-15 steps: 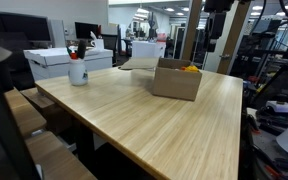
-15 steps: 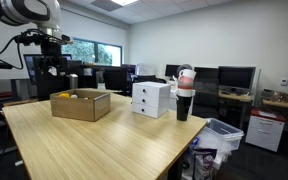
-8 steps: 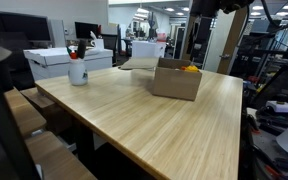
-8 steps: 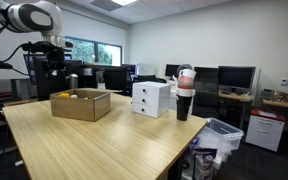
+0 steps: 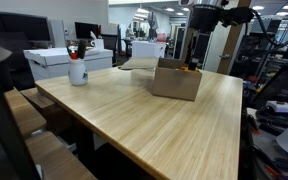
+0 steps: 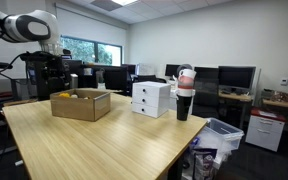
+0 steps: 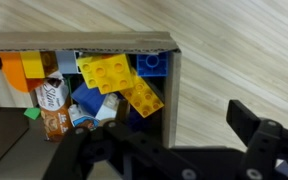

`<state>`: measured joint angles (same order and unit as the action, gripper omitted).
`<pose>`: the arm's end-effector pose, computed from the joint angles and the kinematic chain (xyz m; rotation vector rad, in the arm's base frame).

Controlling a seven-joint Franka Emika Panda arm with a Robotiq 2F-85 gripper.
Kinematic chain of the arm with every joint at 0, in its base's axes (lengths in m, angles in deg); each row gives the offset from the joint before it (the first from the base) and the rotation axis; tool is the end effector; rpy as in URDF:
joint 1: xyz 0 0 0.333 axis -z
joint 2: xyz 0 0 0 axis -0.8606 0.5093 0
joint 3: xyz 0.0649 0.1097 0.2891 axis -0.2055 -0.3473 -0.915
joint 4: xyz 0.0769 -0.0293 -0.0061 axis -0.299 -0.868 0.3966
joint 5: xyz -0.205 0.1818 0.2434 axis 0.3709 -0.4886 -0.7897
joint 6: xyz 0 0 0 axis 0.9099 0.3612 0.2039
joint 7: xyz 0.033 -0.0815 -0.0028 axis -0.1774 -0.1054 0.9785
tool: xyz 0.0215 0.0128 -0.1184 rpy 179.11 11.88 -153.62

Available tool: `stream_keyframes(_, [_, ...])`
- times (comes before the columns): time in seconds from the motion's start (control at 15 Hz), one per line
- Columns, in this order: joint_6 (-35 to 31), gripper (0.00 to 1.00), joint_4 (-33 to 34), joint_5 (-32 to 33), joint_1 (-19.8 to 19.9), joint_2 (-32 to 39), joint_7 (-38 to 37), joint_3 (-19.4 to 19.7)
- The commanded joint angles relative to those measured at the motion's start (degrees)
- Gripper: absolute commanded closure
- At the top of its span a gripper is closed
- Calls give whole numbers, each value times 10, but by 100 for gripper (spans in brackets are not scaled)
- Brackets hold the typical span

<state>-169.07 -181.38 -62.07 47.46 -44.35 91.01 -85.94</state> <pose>0.3828 0.1295 0.4045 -3.0761 -0.6080 -0.1471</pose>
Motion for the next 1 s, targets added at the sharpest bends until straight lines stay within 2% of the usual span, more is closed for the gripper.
stream_keyframes(0.0, [1, 0, 0, 5, 5, 0, -6, -5])
stream_keyframes(0.47, [1, 0, 0, 10, 9, 0, -10, -7])
stream_keyframes(0.93, [19, 0, 9, 16, 1, 30, -1, -24])
